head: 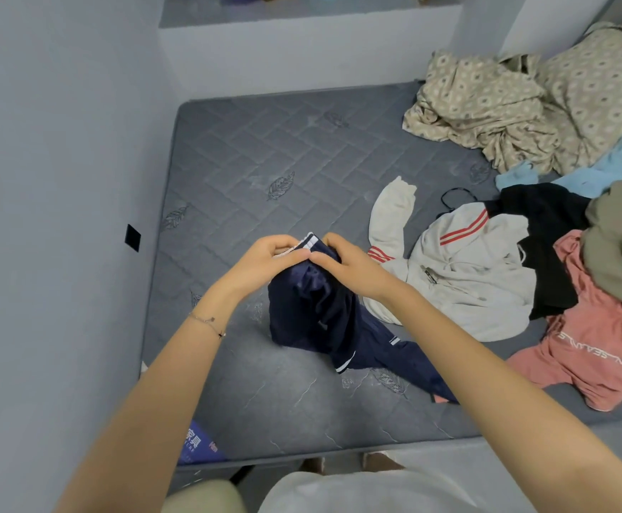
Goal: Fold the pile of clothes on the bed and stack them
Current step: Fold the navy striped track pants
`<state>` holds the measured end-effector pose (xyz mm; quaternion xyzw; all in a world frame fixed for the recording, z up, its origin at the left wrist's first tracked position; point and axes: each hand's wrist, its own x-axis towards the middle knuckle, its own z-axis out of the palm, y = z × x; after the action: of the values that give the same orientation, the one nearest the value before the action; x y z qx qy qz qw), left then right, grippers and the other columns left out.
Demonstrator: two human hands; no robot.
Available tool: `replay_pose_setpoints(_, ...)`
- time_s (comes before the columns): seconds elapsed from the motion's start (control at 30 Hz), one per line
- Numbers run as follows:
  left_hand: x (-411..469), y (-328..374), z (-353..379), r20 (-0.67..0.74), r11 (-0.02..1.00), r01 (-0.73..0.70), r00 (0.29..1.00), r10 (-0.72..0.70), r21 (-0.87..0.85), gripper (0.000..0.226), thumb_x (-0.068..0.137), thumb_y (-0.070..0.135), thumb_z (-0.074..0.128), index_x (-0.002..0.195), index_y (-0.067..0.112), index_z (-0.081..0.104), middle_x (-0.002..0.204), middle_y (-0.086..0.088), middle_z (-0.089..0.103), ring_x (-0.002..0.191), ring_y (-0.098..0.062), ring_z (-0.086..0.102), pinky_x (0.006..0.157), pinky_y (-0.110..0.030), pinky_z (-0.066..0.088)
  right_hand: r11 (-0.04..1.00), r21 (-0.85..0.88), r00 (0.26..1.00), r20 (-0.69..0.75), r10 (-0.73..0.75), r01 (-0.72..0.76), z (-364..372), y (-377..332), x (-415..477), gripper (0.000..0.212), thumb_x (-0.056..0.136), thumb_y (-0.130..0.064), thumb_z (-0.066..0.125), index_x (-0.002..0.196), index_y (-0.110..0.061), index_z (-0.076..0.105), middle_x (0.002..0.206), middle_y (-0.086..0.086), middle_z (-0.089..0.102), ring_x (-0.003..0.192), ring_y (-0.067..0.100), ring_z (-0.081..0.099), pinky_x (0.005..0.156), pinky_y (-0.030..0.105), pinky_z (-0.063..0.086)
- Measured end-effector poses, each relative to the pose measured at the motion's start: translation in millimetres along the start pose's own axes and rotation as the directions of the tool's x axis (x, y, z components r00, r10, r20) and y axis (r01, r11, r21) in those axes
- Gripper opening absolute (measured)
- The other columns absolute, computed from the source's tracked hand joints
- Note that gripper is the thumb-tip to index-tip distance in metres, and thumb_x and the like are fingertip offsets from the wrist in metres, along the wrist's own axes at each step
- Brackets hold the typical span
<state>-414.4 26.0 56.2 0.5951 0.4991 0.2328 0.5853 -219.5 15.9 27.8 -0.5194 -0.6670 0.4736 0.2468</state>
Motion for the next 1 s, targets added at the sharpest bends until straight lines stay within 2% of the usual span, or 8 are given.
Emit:
replay_pose_setpoints(0.1,1,0,-3,-0.024,0.999,-0.050,0.998,0.050,-0.011,0.015,0.095,0.023,0.060,0.101,0.015,0.072,0.098,0.001,0.074,0.094,-0.011,0.069,0.081,-0.019,0.052,0.997,0.046,0.990,0.127,0.053,-0.060,2,5,-2,0.026,0.096,-0.044,0.054,0.112,-0.024,0.056,0.102,-0.009,0.063,0.091,0.002,0.059,0.082,0.020,0.046)
replay_pose_setpoints(0.17,2,1,-6,-0.104,0.995,-0.090,0.991,0.086,-0.033,0.014,0.096,0.022,0.059,0.098,0.018,0.072,0.093,0.006,0.073,0.089,-0.007,0.067,0.077,-0.016,0.050,0.996,0.048,0.982,0.178,0.065,-0.074,3,11,-4,0.025,0.093,-0.047,0.059,0.115,-0.035,0.058,0.111,-0.013,0.066,0.101,0.005,0.063,0.087,0.024,0.049)
replay_pose_setpoints(0.33,0,7,-32,-0.318,0.948,-0.222,0.937,0.142,-0.230,0.021,0.100,0.021,0.053,0.091,0.023,0.071,0.088,0.010,0.072,0.084,-0.005,0.066,0.075,-0.018,0.050,0.983,-0.058,0.977,0.115,0.181,-0.176,-4,39,-7,0.040,0.085,-0.043,0.071,0.098,-0.006,0.064,0.086,0.004,0.066,0.079,0.014,0.056,0.076,0.034,0.045)
replay_pose_setpoints(0.5,0,11,-56,-0.479,0.872,-0.293,0.874,0.079,-0.392,0.023,0.101,0.025,0.050,0.095,0.013,0.069,0.095,-0.001,0.073,0.091,-0.014,0.067,0.086,-0.028,0.054,0.974,-0.055,0.964,0.138,0.226,-0.221,-14,44,-3,0.015,0.092,-0.027,0.066,0.082,-0.017,0.063,0.076,-0.003,0.061,0.075,0.014,0.056,0.076,0.034,0.045)
replay_pose_setpoints(0.6,2,9,-68,-0.590,0.849,-0.307,0.807,-0.008,-0.431,0.022,0.101,0.023,0.050,0.093,0.011,0.066,0.093,-0.002,0.070,0.089,-0.015,0.066,0.086,-0.032,0.054,0.970,0.080,0.973,0.024,0.229,-0.230,-14,28,3,0.017,0.089,-0.030,0.069,0.077,-0.019,0.065,0.065,-0.015,0.058,0.064,0.004,0.053,0.070,0.025,0.042)
replay_pose_setpoints(0.7,0,11,-81,-0.684,0.829,-0.336,0.726,-0.074,-0.447,0.024,0.101,0.023,0.051,0.082,0.015,0.063,0.077,0.008,0.070,0.076,-0.008,0.064,0.076,-0.025,0.053,0.962,0.234,0.972,-0.152,0.178,-0.140,-21,1,12,0.027,0.084,-0.031,0.074,0.086,-0.005,0.068,0.071,0.000,0.062,0.070,0.011,0.058,0.067,0.026,0.043)
replay_pose_setpoints(0.8,-4,15,-94,-0.726,0.827,-0.364,0.683,-0.075,-0.428,0.028,0.101,0.023,0.051,0.076,0.016,0.060,0.075,0.009,0.068,0.077,-0.008,0.061,0.078,-0.027,0.052,0.933,0.360,0.928,-0.339,0.154,-0.023,-34,-36,21,0.015,0.082,-0.028,0.077,0.084,-0.017,0.067,0.075,-0.006,0.067,0.070,0.006,0.063,0.061,0.016,0.048)
replay_pose_setpoints(1.0,-6,46,-110,-0.784,0.819,-0.449,0.621,-0.001,-0.357,0.033,0.103,0.026,0.048,0.072,0.015,0.052,0.081,-0.002,0.057,0.081,-0.016,0.051,0.076,-0.031,0.046,0.911,0.381,0.853,-0.517,0.065,0.161,-58,-114,35,0.019,0.083,-0.029,0.076,0.084,-0.014,0.064,0.075,-0.003,0.064,0.068,0.005,0.061,0.062,0.015,0.048)
